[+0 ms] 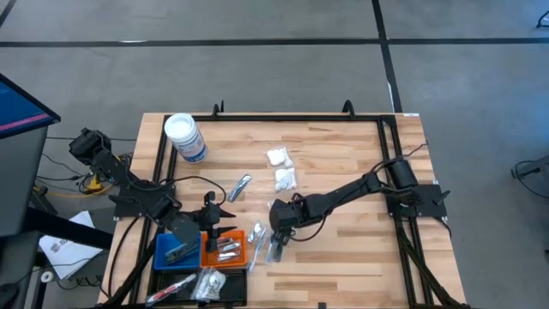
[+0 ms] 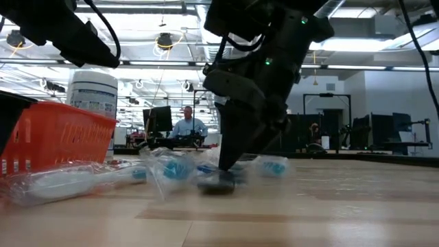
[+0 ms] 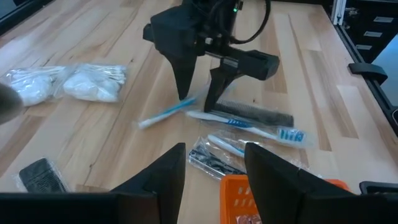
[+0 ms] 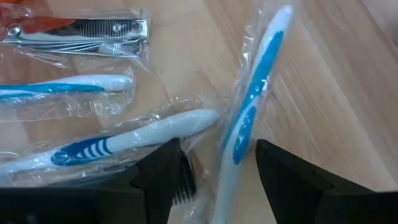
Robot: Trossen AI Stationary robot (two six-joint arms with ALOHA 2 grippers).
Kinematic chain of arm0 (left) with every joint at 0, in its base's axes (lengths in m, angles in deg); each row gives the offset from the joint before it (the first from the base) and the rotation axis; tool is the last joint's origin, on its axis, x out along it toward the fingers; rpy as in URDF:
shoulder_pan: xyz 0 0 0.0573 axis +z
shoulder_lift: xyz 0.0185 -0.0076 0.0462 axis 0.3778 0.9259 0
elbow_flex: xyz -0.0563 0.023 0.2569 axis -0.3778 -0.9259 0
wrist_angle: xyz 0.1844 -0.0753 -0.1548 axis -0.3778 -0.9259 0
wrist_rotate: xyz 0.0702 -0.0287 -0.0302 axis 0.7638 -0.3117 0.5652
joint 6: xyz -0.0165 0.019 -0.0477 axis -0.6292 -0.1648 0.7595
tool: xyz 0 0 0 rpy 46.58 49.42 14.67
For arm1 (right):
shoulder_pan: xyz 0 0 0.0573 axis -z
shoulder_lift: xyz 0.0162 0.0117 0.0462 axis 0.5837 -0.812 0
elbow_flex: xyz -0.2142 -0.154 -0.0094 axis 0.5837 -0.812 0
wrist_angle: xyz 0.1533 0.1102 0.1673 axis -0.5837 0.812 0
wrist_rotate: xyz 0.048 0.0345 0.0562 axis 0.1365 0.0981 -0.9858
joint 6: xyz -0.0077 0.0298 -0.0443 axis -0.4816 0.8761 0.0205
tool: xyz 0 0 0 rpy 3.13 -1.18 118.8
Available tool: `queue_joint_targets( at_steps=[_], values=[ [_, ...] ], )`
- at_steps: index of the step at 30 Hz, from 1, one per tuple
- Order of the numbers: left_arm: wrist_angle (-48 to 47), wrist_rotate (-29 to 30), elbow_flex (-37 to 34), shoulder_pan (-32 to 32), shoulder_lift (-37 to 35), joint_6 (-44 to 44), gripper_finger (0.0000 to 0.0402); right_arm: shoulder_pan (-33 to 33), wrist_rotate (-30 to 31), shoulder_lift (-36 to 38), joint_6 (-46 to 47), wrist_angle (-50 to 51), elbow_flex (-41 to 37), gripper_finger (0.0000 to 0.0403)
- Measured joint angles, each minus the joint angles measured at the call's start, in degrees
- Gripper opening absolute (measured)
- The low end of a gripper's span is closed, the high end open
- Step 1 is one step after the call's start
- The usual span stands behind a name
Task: Pick & Place Travel size toiletries
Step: Put the right blue toothbrush into the left black basket
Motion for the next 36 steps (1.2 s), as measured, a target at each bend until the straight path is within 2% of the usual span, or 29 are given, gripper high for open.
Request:
queue_joint_targets(
  at_steps=[5,8,11,13,18,24,30,33,36],
  values=[
    [0.45,0.02,0.0,0.0,0.0,-0.14,0.0158,0.9,-0.25,0.21,0.23,1.84,-0.09,0.0165],
    [0.44,0.02,0.0,-0.02,0.0,-0.17,0.0158,1.3,-0.19,0.22,-0.94,2.67,-0.07,0.0114],
    [0.45,0.04,0.0,0.0,0.0,-0.2,0.0158,1.43,0.09,0.18,-3.02,3.64,-0.09,0.0044],
    [0.43,0.02,0.0,-0.01,0.0,-0.22,0.0158,1.42,0.45,0.48,-4.14,3.79,-0.11,0.0017],
    [0.44,0.06,0.0,0.0,0.0,-0.22,0.0158,1.47,2.89,2.67,-4.92,7.64,-0.48,0.0043],
    [0.46,0.09,0.0,0.0,0.0,-0.29,0.0158,0.71,9.06,7.87,-6.87,13.28,-0.47,0.0013],
    [0.64,0.18,0.0,0.0,0.0,-0.42,0.0158,-0.95,14.54,11.59,-6.97,13.05,-0.42,0.003],
    [0.66,0.2,0.0,-0.01,0.0,-0.56,0.0158,-1.29,15.09,12.14,-8.02,12.36,-0.42,0.0016],
    [2.18,0.22,0.0,0.0,0.0,-5.91,0.0158,-0.67,12.36,12.39,-9.17,11.94,-0.42,0.0011]
  ],
)
